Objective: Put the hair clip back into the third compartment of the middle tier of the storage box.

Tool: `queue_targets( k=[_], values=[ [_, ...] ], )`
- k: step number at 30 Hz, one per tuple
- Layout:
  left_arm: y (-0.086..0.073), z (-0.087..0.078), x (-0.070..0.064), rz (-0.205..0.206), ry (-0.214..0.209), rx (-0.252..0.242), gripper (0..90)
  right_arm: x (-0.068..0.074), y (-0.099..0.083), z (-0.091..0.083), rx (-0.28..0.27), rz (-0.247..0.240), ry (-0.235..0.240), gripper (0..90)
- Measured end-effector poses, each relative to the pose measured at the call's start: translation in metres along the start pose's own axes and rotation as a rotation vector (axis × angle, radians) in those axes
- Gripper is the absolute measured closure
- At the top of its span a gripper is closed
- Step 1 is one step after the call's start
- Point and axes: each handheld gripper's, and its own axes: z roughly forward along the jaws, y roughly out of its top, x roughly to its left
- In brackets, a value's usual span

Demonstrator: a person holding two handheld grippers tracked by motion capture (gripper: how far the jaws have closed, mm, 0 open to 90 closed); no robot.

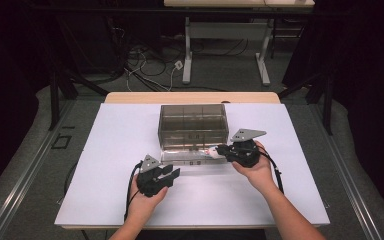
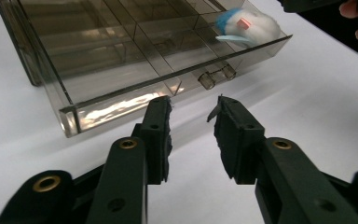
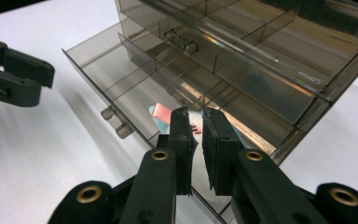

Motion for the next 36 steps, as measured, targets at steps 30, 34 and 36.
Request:
queue_targets(
  k=[30, 34, 36],
  values=[
    [0.012, 0.028, 0.004, -0.109, 0.025, 0.062, 90.0, -0.005, -0.01, -0.009, -0.007, 0.081, 0.02, 90.0],
    [0.012, 0.029, 0.006, -0.116, 0.028, 0.058, 90.0, -0.003, -0.012, -0.007, 0.0, 0.082, 0.025, 90.0],
    [0.013, 0.029, 0.007, -0.122, 0.025, 0.06, 90.0, -0.002, -0.014, -0.006, 0.006, 0.082, 0.025, 90.0]
  ],
)
